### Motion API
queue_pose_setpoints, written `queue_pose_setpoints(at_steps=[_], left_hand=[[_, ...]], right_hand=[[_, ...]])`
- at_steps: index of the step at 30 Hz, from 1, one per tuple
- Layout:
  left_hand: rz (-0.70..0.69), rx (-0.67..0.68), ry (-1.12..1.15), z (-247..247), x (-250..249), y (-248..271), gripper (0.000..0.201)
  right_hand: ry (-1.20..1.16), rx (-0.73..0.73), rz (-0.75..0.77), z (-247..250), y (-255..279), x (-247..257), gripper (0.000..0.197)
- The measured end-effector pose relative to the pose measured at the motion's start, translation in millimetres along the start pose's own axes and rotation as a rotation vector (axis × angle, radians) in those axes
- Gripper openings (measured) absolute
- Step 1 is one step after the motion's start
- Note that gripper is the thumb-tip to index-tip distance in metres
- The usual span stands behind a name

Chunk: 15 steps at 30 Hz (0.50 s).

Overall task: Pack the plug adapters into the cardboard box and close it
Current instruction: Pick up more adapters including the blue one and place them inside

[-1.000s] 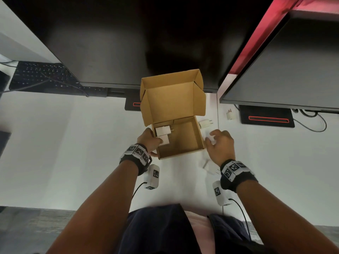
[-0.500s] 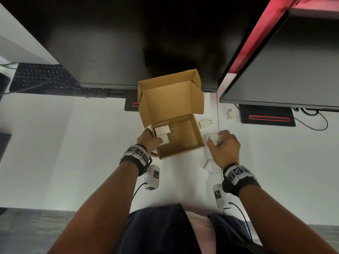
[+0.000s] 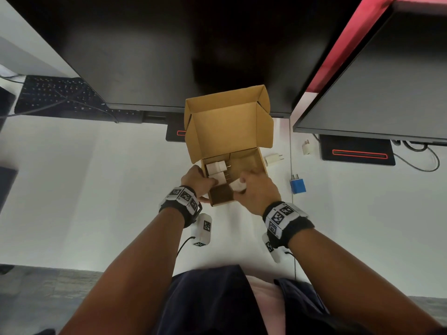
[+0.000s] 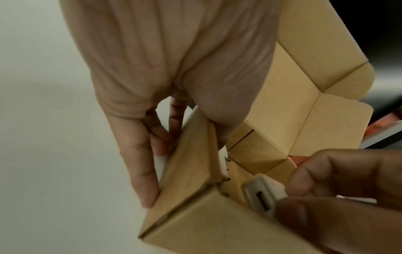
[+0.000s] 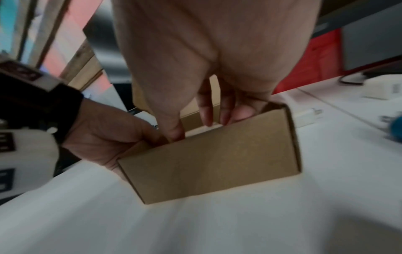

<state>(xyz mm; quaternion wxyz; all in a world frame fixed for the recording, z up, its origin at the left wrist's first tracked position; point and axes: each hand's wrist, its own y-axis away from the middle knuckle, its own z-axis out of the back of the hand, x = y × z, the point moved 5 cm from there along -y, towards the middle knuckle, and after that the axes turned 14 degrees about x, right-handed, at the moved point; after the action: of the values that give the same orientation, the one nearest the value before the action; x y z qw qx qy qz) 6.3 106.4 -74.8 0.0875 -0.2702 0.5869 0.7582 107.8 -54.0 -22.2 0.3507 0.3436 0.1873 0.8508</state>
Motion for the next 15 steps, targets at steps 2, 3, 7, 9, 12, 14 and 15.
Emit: queue_pose_setpoints(at_steps=[2, 3, 7, 9, 12, 14, 15], left_hand=[[-0.008, -0.018, -0.029, 1.1, 0.4, -1.2, 0.033], [-0.006, -0.026, -0.032, 1.7, 0.6, -1.6, 0.035], [-0.002, -0.027, -0.05, 2.7, 0.8, -2.7, 0.038], [-0.006, -0.019, -0.041, 2.6, 0.3, -2.2, 0.035], [-0.002, 0.002, 0.016, 2.4, 1.0, -1.3, 0.03], [0.007, 0.034, 0.086, 2.8, 2.3, -0.6, 0.032], [0.011, 0.052, 0.113, 3.1, 2.5, -0.4, 0.034]], right_hand=[[0.029, 0.031, -0.002, -3.5, -5.4, 7.5, 0.03], [0.023, 0.043, -0.004, -5.3, -8.1, 10.7, 0.03], [-0.011, 0.071, -0.04, -12.8, -18.1, 16.2, 0.024], [-0.054, 0.086, -0.004, -16.8, -21.8, 17.5, 0.02], [-0.15, 0.124, 0.081, -25.2, -25.4, 16.2, 0.016], [-0.176, 0.106, 0.081, -26.0, -28.5, 10.7, 0.017], [-0.183, 0.071, 0.074, -24.5, -30.8, 7.5, 0.021]])
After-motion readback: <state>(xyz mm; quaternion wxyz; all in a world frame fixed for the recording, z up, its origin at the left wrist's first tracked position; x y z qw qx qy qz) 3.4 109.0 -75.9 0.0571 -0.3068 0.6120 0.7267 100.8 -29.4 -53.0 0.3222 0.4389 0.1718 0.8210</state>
